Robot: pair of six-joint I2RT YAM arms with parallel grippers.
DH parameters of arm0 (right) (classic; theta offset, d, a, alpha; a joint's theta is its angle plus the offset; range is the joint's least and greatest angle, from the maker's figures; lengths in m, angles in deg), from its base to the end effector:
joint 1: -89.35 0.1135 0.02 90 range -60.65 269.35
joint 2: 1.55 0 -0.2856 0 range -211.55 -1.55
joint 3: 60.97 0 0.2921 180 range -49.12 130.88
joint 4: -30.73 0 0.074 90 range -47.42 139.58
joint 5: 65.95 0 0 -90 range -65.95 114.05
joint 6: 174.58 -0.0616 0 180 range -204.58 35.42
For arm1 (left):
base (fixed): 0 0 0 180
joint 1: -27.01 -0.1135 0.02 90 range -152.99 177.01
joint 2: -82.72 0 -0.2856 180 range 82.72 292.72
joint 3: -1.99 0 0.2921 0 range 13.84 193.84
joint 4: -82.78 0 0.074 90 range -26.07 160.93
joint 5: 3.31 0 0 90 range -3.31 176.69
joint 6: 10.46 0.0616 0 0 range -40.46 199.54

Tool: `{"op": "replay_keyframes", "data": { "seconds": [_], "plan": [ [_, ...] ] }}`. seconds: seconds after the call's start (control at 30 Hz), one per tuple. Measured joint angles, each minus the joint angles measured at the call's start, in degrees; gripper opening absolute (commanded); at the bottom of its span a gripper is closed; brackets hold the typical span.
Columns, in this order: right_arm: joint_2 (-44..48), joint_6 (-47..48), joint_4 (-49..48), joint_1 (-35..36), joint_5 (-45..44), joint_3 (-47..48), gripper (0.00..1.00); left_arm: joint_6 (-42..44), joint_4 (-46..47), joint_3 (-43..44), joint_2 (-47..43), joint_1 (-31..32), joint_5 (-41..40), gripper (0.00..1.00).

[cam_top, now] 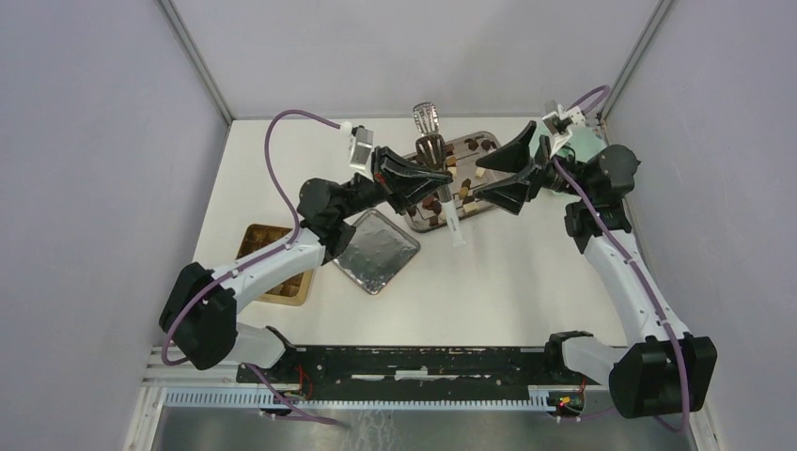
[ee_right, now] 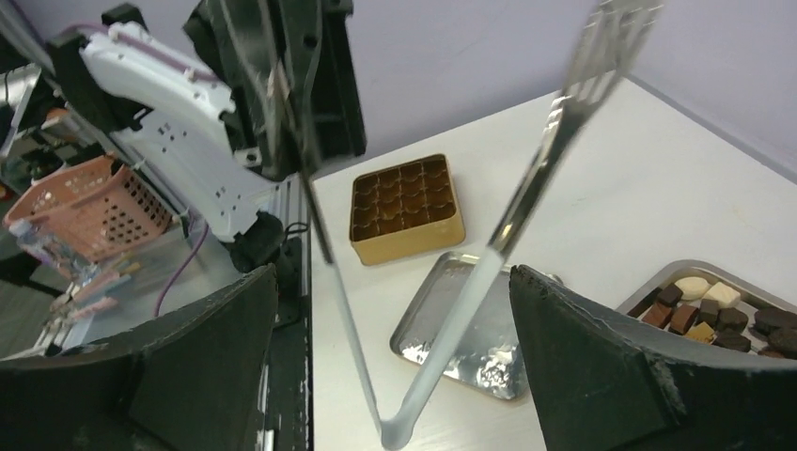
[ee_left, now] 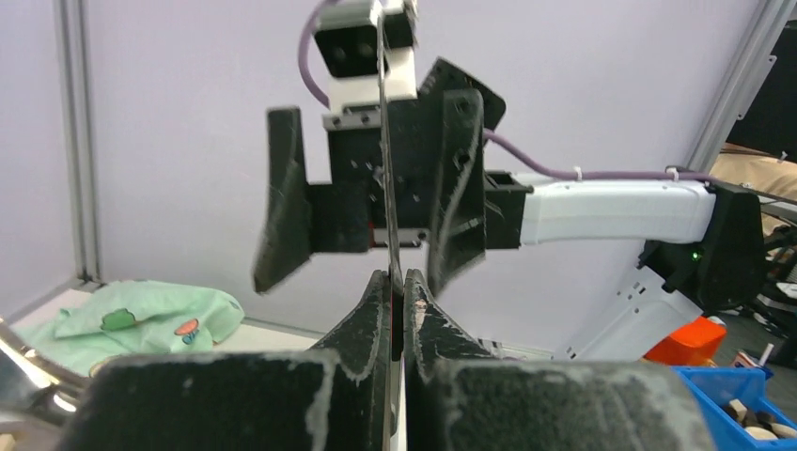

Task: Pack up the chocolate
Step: Pick up the clamp from the center of the board.

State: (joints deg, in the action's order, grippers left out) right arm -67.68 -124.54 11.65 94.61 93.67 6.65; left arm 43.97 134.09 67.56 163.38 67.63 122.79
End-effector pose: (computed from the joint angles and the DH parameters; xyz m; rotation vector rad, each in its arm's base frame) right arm 0.2793 0.0837 0.4158 -0.7466 1.4190 1.3545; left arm 0.2462 -0.2590 0.3924 0.6893 0.9754 -1.4802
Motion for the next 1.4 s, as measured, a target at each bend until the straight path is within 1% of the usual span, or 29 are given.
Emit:
{"op": "replay_keyframes", "data": {
  "seconds": [0.1,0.17,0.27,0.37,0.5,0.6,0.9,1.17,1.4],
  "plan": [
    [2.75,3.02,0.28,0.44,2.54,-2.75,0.98,0.0,-0.04,-0.17,-1.75,-0.76,0.0,0.02],
    [4.68,6.4,2.1,1.18,3.63,-4.0,0.98,0.02,-0.44,-0.17,-2.82,-0.81,-0.04,0.02],
    [7.34,15.34,9.53,2.95,4.24,-3.98,0.98,0.04,-0.87,-0.15,-3.48,-0.79,-0.13,0.02],
    [7.93,23.67,17.55,4.68,3.96,-2.89,0.98,0.04,-1.53,0.11,-3.48,-0.79,-0.24,0.02],
    [7.32,27.69,22.91,6.12,1.66,-2.69,0.98,0.04,-2.25,1.03,-3.48,-0.79,-0.48,0.02],
    [6.82,27.3,23.23,7.1,-1.09,-2.84,0.98,0.04,-2.25,1.88,-3.48,-0.79,-0.61,0.02],
    [4.57,21.03,19.15,11.17,-5.9,-4.72,0.98,0.02,-1.77,2.99,-3.74,-0.74,-1.09,0.02],
    [2.27,17.75,17.2,11.58,-9.09,-5.03,0.98,-0.11,-0.87,4.92,-3.74,-0.74,-1.05,0.02],
    [0.0,8.81,6.71,13.29,-8.48,-5.44,0.98,-3.82,3.85,5.81,-2.54,-0.74,-0.96,0.02]
  ]
}}
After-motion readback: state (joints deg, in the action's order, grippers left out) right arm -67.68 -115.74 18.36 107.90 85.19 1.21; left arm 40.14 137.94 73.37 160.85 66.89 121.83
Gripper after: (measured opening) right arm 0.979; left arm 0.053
